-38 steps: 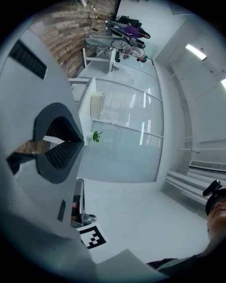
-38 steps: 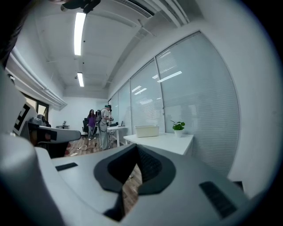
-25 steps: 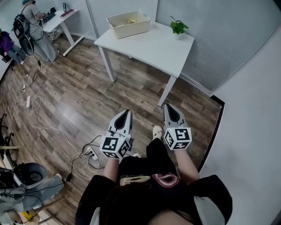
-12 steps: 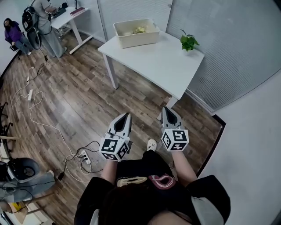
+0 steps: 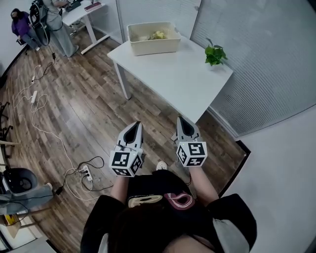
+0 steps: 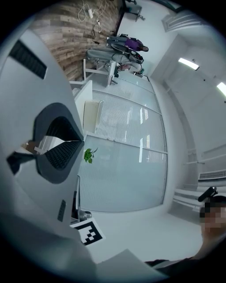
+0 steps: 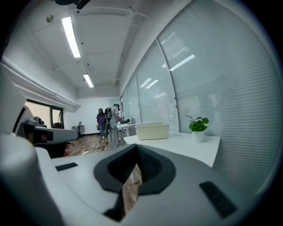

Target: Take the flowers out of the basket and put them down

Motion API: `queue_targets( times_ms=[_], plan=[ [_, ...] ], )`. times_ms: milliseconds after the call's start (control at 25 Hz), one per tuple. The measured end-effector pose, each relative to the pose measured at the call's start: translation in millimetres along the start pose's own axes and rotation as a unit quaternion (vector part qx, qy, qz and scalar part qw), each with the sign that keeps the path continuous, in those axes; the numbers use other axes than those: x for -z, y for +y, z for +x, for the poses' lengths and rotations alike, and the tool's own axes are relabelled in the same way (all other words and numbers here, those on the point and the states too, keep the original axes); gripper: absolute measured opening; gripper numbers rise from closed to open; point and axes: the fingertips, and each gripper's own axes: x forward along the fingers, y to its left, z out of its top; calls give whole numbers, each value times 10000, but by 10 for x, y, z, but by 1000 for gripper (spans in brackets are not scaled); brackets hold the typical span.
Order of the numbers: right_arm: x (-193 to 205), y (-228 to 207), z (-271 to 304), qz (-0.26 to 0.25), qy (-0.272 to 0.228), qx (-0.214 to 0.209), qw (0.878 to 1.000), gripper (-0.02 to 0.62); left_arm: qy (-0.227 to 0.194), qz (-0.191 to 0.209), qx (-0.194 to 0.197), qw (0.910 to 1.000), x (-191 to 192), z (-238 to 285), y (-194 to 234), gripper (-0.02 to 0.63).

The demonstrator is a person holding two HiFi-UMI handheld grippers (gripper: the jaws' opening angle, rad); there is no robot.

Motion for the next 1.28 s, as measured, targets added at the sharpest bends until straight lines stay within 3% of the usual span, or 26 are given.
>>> queue_targets(
  times_ms=[160,600,960,1280],
  plan=[
    [-32,-190,134,-41,11,-220,9997,9,-1,-52,-215,9998,50,305,-82,18],
    [53,-505,226,131,219,-566,9981,10,207,84,-59,9997,164,777,-478,18],
    [18,-592,377,83,261,-713,9971,10,203,82,-237,9995,171,1025,-306,18],
    [-54,-632,814,187,150,-484,9985,10,149,132,76,9998,49,1457,13,18]
  ],
)
